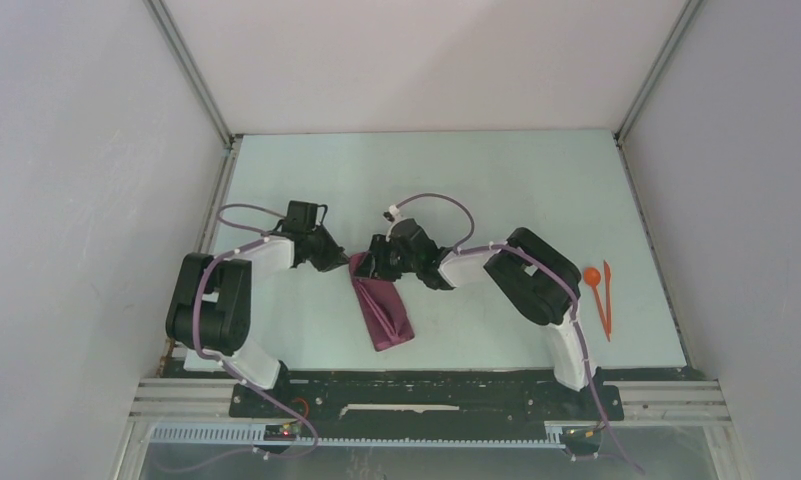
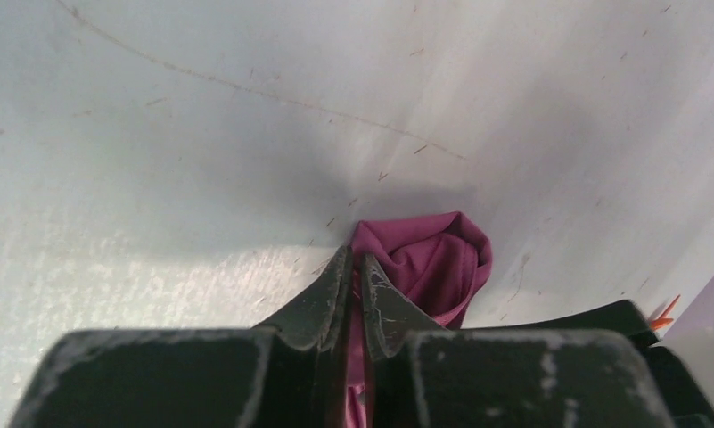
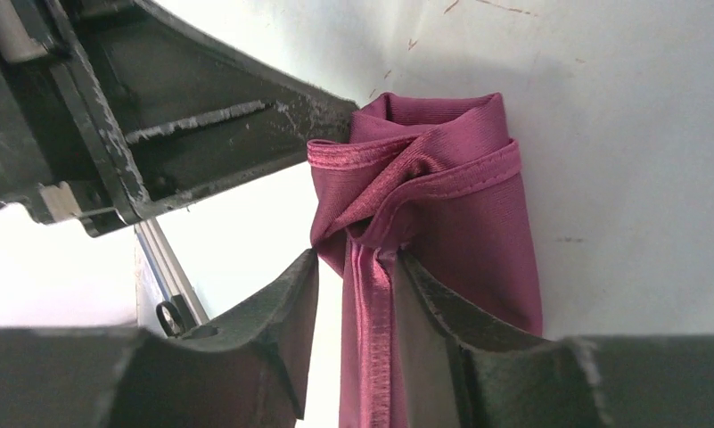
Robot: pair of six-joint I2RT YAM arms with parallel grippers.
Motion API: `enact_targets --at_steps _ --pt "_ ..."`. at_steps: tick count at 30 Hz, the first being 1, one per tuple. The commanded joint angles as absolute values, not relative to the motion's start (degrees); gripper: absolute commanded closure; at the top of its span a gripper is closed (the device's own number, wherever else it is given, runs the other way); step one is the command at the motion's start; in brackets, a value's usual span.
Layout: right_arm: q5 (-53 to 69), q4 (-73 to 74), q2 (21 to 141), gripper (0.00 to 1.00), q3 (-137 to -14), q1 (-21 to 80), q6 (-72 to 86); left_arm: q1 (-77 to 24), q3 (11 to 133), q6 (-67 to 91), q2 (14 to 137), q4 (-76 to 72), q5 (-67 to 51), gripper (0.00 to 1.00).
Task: Fold the napkin into a case and place the utensils inside
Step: Pick up the smaller rectangle folded napkin.
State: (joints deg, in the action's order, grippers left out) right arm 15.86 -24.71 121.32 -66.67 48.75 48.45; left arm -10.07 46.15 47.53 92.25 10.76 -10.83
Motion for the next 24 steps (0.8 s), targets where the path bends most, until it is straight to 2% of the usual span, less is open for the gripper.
enact_targets --at_steps 1,8,14,21,24 --pt "16.10 -21.09 116.88 0.53 -65.82 46.86 48.27 -10.46 44.24 45.29 88.42 10.97 -10.84 0.87" --pt "20.62 -27.07 114.52 0.52 -62.99 45.00 48.88 -10.76 40.92 43.09 82.07 12.69 -10.26 0.82" --pt "22.53 -29.97 116.28 0.65 -62.94 43.52 50.29 -11.50 39.87 41.66 77.79 15.56 -9.27 0.76" --pt "23.56 -31.47 118.98 0.74 -63.54 44.45 51.77 -12.98 40.07 40.38 76.95 16.78 -11.64 0.75" --pt "23.86 -31.97 119.79 0.79 -63.52 44.89 52.45 -16.28 41.67 40.25 77.71 17.82 -10.57 0.66"
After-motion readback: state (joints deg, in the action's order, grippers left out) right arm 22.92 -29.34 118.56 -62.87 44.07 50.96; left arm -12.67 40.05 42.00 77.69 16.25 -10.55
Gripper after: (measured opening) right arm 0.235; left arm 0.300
